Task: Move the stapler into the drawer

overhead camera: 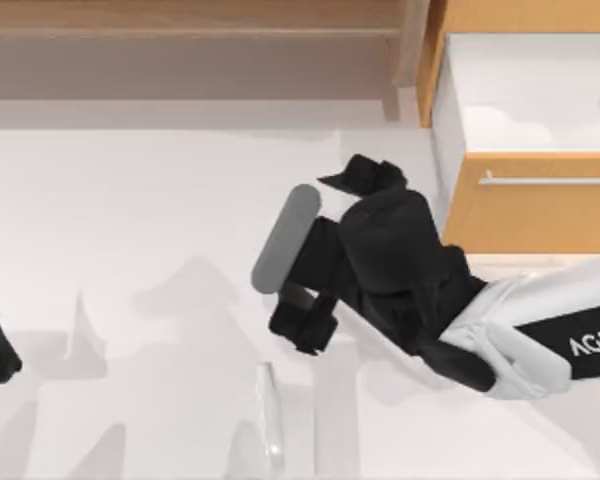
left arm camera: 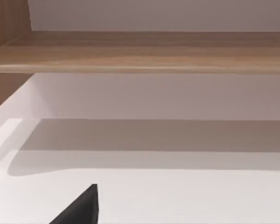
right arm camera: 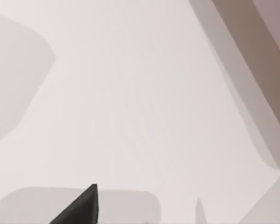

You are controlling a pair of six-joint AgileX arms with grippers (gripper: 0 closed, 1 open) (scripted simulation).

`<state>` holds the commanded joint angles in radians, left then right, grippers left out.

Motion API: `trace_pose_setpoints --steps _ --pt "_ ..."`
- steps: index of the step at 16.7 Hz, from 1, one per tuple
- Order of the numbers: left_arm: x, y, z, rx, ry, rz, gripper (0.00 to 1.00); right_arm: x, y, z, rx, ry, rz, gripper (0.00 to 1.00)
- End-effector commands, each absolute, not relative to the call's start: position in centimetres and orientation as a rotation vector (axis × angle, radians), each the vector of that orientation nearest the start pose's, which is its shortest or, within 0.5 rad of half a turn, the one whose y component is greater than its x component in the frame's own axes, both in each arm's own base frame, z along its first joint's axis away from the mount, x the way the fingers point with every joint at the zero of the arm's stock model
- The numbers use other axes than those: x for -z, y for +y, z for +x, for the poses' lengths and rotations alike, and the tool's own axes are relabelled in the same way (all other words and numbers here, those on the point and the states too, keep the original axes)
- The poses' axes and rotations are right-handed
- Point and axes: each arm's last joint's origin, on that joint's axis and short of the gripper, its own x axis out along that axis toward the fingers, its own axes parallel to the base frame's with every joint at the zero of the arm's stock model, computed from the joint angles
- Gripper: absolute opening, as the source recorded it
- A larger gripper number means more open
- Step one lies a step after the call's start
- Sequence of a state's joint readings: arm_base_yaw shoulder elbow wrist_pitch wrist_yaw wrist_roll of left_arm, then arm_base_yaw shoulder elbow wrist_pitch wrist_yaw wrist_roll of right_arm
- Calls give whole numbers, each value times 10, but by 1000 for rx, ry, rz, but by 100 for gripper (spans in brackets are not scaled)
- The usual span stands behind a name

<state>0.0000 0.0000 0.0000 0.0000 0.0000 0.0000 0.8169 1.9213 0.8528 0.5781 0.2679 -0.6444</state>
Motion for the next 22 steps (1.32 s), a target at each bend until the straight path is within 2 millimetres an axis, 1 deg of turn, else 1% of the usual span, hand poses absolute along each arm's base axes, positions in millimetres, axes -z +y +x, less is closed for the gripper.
trace_pose_setpoints --steps 2,4,6,9,13,16,19,22 --pt "-160 -1 106 0 0 0 100 -118 290 259 -727 400 -775 100" --pt "-160 -1 106 0 0 0 100 -122 309 256 -737 584 -668 100" --pt "-160 -1 106 0 0 0 100 -128 324 252 -712 771 -565 100" --pt "-160 -1 106 0 0 0 100 -140 340 246 -613 1035 -422 100" --pt "-160 -1 106 0 0 0 100 -161 352 237 -414 1318 -267 100" --pt "-160 -1 106 0 0 0 100 -176 357 230 -266 1462 -187 100" --pt "-160 -1 106 0 0 0 100 -186 359 225 -163 1544 -139 100" --pt "-160 -1 106 0 0 0 100 -189 360 223 -131 1567 -125 100"
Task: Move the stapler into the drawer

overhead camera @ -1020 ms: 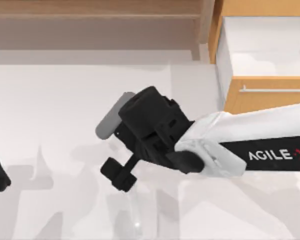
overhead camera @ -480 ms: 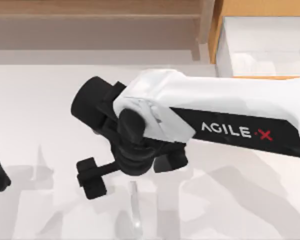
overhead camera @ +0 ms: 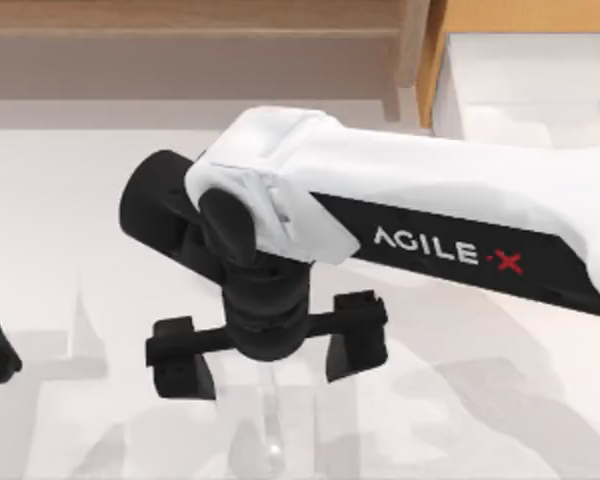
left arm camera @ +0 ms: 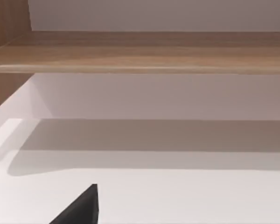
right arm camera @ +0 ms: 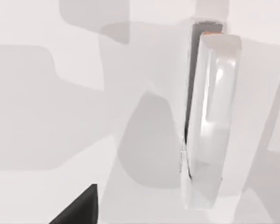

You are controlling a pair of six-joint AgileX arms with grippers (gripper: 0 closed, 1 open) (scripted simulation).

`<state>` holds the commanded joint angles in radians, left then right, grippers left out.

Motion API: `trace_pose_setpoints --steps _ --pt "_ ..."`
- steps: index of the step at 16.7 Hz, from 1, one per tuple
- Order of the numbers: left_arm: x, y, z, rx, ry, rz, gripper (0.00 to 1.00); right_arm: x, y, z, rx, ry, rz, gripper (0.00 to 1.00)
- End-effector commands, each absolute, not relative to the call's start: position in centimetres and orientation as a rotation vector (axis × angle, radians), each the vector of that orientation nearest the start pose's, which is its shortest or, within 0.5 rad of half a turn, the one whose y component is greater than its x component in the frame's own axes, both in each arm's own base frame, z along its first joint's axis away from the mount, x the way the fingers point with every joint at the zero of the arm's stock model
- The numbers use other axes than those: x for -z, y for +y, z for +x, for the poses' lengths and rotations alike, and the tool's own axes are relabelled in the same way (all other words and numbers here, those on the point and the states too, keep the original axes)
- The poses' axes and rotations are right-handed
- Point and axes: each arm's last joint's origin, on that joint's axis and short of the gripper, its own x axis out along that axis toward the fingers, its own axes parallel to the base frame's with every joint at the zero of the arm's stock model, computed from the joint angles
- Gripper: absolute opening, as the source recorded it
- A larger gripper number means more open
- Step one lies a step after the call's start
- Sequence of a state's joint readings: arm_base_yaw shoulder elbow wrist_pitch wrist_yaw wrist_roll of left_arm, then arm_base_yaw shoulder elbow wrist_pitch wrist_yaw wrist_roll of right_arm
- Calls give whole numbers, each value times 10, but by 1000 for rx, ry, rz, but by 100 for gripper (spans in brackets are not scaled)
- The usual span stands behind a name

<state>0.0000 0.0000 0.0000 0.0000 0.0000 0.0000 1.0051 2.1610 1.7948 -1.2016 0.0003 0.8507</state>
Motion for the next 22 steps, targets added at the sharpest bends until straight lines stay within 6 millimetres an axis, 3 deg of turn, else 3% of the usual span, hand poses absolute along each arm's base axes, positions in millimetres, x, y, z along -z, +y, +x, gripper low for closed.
trace_pose_setpoints --steps 5,13,18,22 --pt "-160 -1 106 0 0 0 100 -188 358 225 -129 1565 -121 100" --pt "-160 -1 106 0 0 0 100 -123 361 223 -132 1566 -124 100" --pt "-160 -1 106 0 0 0 100 -119 360 223 -131 1567 -125 100" --pt "-160 -1 106 0 0 0 100 -119 360 223 -131 1567 -125 70"
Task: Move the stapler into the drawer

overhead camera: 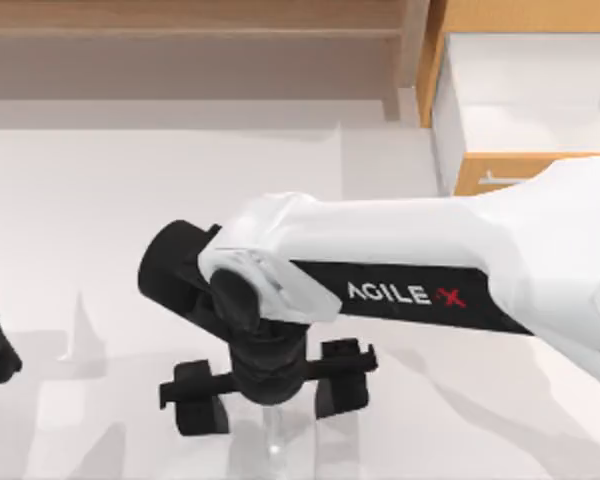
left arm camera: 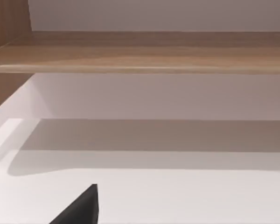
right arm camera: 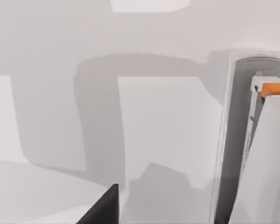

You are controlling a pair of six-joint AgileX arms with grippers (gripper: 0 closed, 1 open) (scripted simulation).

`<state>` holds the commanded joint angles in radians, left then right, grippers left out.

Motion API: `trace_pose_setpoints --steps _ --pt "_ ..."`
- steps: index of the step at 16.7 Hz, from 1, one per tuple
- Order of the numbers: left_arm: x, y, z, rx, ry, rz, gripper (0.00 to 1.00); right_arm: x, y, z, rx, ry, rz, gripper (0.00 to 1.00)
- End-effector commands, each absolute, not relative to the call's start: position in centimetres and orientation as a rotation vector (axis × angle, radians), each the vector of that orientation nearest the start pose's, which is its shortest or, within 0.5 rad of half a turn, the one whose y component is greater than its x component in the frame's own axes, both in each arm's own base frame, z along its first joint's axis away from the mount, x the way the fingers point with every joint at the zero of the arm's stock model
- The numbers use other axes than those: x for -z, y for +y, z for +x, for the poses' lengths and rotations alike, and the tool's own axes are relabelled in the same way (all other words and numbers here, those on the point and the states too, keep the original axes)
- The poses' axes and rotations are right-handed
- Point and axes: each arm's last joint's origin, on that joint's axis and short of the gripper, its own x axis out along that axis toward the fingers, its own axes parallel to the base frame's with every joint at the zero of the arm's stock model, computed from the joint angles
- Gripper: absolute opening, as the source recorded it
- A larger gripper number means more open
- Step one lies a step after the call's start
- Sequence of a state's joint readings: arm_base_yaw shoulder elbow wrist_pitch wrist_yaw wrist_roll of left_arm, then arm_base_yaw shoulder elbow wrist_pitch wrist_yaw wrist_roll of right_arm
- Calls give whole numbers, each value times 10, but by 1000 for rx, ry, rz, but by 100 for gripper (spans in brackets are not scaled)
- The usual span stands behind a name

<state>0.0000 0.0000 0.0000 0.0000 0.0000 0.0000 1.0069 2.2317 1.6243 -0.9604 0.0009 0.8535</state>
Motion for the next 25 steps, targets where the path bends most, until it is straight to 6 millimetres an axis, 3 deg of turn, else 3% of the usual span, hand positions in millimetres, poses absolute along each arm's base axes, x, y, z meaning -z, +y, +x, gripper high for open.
trace_pose_setpoints --steps 9,19,25 --pt "-160 -1 106 0 0 0 100 -119 360 223 -131 1567 -125 2" --pt "-160 -1 106 0 0 0 100 -119 360 224 -129 1567 -123 0" --pt "-160 -1 106 0 0 0 100 -133 360 224 -128 1567 -123 0"
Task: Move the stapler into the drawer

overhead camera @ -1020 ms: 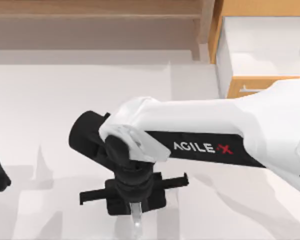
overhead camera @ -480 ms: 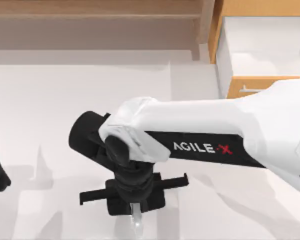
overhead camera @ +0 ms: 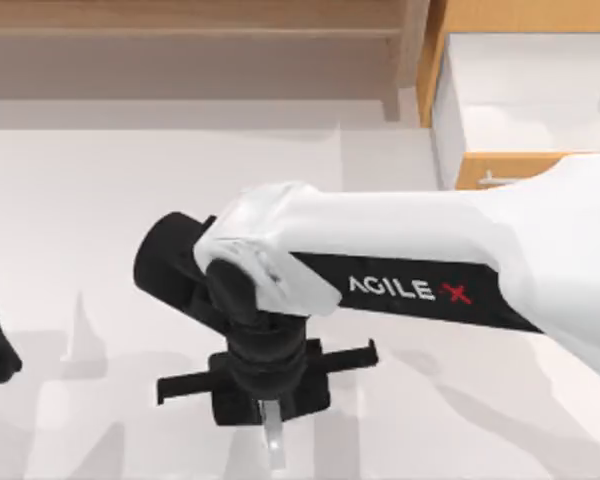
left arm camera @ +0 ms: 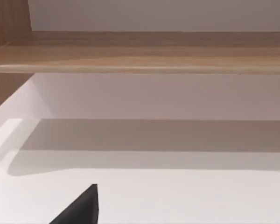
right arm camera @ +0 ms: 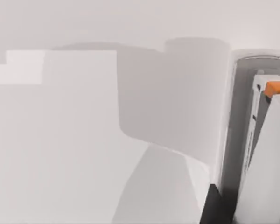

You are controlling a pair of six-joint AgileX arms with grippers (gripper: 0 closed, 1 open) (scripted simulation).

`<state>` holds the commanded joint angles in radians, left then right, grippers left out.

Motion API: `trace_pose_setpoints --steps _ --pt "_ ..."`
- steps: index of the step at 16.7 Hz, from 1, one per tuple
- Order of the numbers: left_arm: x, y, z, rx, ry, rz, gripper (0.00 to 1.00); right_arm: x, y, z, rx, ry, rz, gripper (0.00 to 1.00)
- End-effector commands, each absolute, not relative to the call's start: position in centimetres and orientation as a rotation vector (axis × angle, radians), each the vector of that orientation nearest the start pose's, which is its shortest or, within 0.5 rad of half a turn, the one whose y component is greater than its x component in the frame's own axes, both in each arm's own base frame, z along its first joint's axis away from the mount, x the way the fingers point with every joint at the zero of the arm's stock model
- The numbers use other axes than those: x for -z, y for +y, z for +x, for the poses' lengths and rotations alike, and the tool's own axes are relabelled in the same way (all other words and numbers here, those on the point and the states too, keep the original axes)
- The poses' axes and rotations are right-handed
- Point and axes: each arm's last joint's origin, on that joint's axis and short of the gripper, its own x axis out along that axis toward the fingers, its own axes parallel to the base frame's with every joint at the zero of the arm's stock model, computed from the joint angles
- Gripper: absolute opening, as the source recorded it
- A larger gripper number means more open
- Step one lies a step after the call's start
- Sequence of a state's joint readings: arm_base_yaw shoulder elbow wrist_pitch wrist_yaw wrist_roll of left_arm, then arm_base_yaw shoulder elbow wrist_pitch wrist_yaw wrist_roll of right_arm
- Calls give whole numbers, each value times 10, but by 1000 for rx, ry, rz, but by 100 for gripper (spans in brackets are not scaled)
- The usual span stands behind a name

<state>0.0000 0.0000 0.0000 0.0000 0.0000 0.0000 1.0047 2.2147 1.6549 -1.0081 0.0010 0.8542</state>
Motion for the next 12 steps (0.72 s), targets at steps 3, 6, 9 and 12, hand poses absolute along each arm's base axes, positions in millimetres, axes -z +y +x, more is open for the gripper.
trace_pose_setpoints --steps 3,6,9,12 --pt "-160 -1 106 0 0 0 100 -140 360 224 -129 1567 -123 0" --pt "-160 -1 106 0 0 0 100 -147 360 224 -128 1568 -123 0" --pt "-160 -1 106 0 0 0 100 -149 360 224 -129 1566 -122 0" --pt "-160 -1 106 0 0 0 100 -151 359 227 -132 1557 -114 0"
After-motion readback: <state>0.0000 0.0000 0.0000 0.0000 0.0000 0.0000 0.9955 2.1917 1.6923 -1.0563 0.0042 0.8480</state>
